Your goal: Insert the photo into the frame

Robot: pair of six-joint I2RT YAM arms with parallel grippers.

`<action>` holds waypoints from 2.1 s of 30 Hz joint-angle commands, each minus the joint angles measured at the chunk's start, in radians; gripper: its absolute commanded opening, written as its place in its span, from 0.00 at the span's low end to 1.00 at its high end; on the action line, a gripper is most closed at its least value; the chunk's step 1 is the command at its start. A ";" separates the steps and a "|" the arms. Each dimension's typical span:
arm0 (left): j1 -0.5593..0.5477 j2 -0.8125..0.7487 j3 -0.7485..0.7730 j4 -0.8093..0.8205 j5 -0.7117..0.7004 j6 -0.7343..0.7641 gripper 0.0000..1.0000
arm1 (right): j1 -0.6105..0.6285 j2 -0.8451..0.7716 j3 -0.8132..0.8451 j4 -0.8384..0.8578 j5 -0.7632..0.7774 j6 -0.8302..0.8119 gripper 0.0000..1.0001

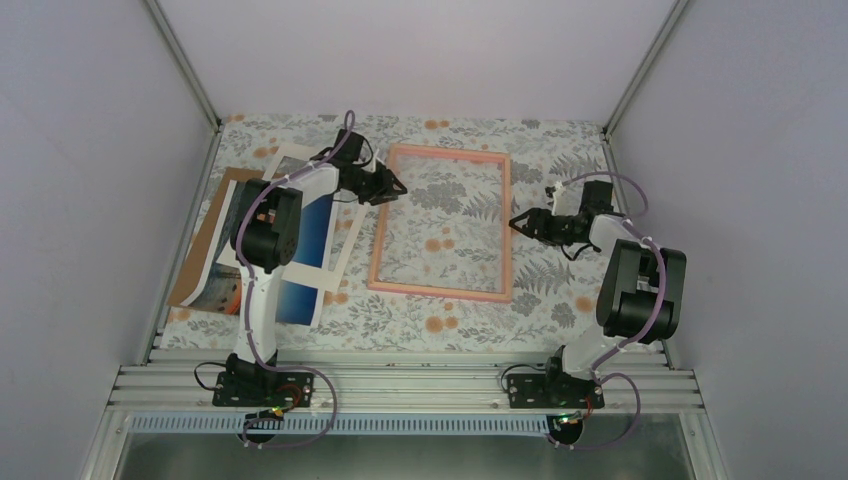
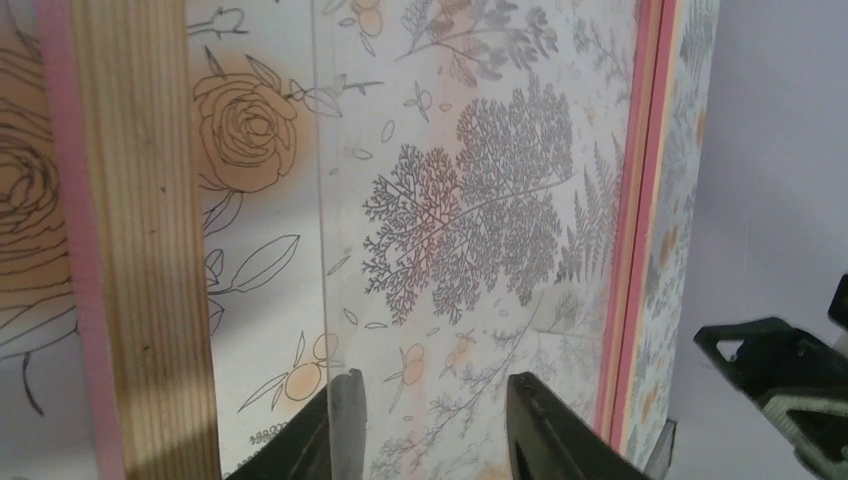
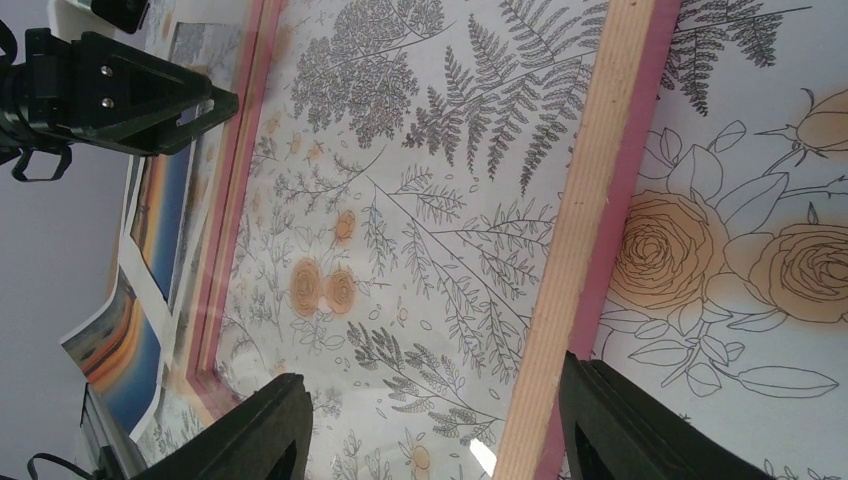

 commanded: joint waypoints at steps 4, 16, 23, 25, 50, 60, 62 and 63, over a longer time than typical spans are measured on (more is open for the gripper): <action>-0.013 -0.033 0.060 -0.114 -0.102 0.086 0.64 | 0.013 0.042 0.030 0.010 -0.012 -0.013 0.63; -0.053 -0.056 0.157 -0.273 -0.295 0.149 1.00 | 0.013 0.034 0.037 0.021 0.008 -0.011 0.66; -0.089 -0.066 0.233 -0.347 -0.400 0.162 1.00 | 0.013 0.029 0.038 0.035 0.020 -0.005 0.67; -0.096 -0.069 0.239 -0.362 -0.412 0.166 1.00 | 0.014 0.028 0.039 0.036 0.020 -0.004 0.67; -0.091 -0.013 0.288 -0.366 -0.758 0.545 0.96 | 0.129 -0.046 0.049 0.063 0.033 -0.020 0.68; -0.104 -0.048 0.113 -0.325 -0.765 0.591 0.88 | 0.144 -0.054 0.014 0.068 0.067 -0.032 0.69; -0.108 -0.054 0.080 -0.315 -0.773 0.592 0.85 | 0.144 -0.053 0.011 0.063 0.072 -0.038 0.69; -0.110 -0.054 0.070 -0.314 -0.778 0.589 0.85 | 0.144 -0.052 0.012 0.062 0.074 -0.039 0.69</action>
